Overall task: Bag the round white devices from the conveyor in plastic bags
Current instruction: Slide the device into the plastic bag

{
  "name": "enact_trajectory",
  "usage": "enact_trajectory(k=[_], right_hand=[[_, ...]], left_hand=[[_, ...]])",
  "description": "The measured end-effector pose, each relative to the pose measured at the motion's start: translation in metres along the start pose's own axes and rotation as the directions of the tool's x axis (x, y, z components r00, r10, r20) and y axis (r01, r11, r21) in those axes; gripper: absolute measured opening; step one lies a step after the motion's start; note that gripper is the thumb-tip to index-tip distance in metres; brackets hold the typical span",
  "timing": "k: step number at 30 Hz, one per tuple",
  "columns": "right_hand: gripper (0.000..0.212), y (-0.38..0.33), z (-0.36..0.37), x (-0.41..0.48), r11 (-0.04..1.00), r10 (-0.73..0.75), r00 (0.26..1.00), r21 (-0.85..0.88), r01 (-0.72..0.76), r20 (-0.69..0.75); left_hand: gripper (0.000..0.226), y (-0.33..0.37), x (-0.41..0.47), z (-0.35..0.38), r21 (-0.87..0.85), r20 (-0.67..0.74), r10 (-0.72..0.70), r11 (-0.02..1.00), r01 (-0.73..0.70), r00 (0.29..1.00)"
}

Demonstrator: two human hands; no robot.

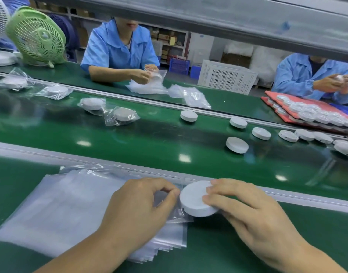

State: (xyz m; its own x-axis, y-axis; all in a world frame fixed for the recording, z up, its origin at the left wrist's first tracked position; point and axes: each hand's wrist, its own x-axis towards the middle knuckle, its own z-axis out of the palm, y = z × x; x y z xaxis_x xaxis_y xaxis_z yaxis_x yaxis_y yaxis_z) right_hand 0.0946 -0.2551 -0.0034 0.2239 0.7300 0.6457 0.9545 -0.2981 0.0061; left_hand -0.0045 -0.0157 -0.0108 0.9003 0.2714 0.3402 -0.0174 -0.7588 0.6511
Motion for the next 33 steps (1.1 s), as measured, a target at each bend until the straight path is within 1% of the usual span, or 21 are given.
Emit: enact_trajectory(k=[4,6,7,8,9,10,11,13,15,16,17,19,22,25,27,28,29,30,31,32,33], right_hand=[[0.026,0.003,-0.002,0.000,0.998,0.068,0.997,0.012,-0.067,-0.032],[0.023,-0.002,-0.004,0.002,0.993,0.083,0.996,0.089,-0.079,-0.042],[0.020,-0.007,-0.003,0.004,0.976,0.153,0.986,0.164,-0.140,-0.068],[0.017,-0.014,-0.003,0.007,0.930,0.279,0.955,0.277,-0.242,-0.103],[0.019,-0.021,-0.001,0.011,0.838,0.429,0.895,0.425,-0.343,-0.123],[0.029,-0.028,0.001,0.015,0.708,0.558,0.823,0.577,-0.407,-0.106],[0.037,-0.032,0.004,0.019,0.577,0.637,0.769,0.695,-0.430,-0.053],[0.049,-0.036,0.008,0.026,0.397,0.666,0.744,0.817,-0.419,0.058],[0.066,-0.036,0.006,0.038,0.188,0.629,0.743,0.883,-0.431,0.229],[0.071,-0.035,0.005,0.044,0.132,0.608,0.742,0.885,-0.447,0.284],[0.073,-0.033,0.005,0.048,0.113,0.587,0.744,0.879,-0.464,0.317],[0.061,-0.031,0.005,0.056,0.116,0.559,0.750,0.862,-0.493,0.354],[0.040,-0.031,0.007,0.065,0.136,0.584,0.728,0.840,-0.525,0.359],[0.016,-0.026,0.011,0.077,0.244,0.608,0.735,0.811,-0.532,0.300],[0.012,-0.016,0.015,0.087,0.343,0.604,0.746,0.754,-0.561,0.280],[0.011,-0.008,0.017,0.094,0.374,0.610,0.742,0.725,-0.578,0.278],[0.007,0.003,0.021,0.102,0.408,0.622,0.736,0.693,-0.595,0.266],[0.002,0.016,0.026,0.111,0.437,0.640,0.727,0.659,-0.612,0.250],[0.010,0.031,0.032,0.121,0.491,0.659,0.723,0.612,-0.620,0.204],[0.016,0.049,0.039,0.132,0.541,0.679,0.718,0.557,-0.630,0.152],[0.020,0.068,0.046,0.145,0.599,0.690,0.719,0.489,-0.634,0.086]], left_hand=[[0.025,0.002,0.001,-0.003,-0.097,-0.074,-0.021,0.995,0.014,0.997],[0.028,0.003,0.001,-0.003,-0.253,0.034,0.019,0.967,-0.010,0.999],[0.036,0.005,0.000,-0.002,-0.344,0.131,0.048,0.939,0.000,0.990],[0.049,0.006,-0.001,-0.001,-0.408,0.223,0.079,0.913,0.020,0.972],[0.060,0.007,-0.002,0.002,-0.445,0.282,0.109,0.895,0.029,0.953],[0.063,0.006,-0.004,0.005,-0.459,0.280,0.126,0.888,0.017,0.952],[0.060,0.006,-0.005,0.008,-0.463,0.229,0.127,0.886,-0.007,0.965],[0.055,0.009,-0.006,0.011,-0.495,0.091,0.089,0.868,-0.032,0.992],[0.056,0.012,-0.006,0.014,-0.582,0.004,0.061,0.812,-0.047,0.998],[0.056,0.013,-0.006,0.015,-0.624,-0.034,0.058,0.779,-0.066,0.998],[0.055,0.015,-0.005,0.014,-0.662,-0.064,0.059,0.744,-0.086,0.996],[0.051,0.017,-0.004,0.010,-0.719,-0.094,0.052,0.688,-0.103,0.994],[0.047,0.015,-0.003,0.006,-0.708,-0.115,-0.002,0.702,-0.081,0.993],[0.050,0.012,0.000,0.004,-0.726,-0.064,-0.065,0.687,-0.002,0.996],[0.049,0.008,0.005,0.005,-0.697,-0.056,-0.097,0.716,0.030,0.994],[0.049,0.005,0.008,0.004,-0.657,-0.080,-0.115,0.753,0.034,0.990],[0.050,0.002,0.011,0.003,-0.574,-0.103,-0.119,0.818,0.038,0.988],[0.052,-0.003,0.013,0.002,-0.435,-0.115,-0.091,0.900,0.032,0.989],[0.052,-0.007,0.014,0.000,-0.263,-0.111,-0.031,0.965,0.000,0.993],[0.049,-0.011,0.015,-0.001,-0.097,-0.081,0.060,0.993,-0.068,0.995],[0.042,-0.011,0.018,-0.004,0.039,-0.031,0.174,0.984,-0.173,0.984]])
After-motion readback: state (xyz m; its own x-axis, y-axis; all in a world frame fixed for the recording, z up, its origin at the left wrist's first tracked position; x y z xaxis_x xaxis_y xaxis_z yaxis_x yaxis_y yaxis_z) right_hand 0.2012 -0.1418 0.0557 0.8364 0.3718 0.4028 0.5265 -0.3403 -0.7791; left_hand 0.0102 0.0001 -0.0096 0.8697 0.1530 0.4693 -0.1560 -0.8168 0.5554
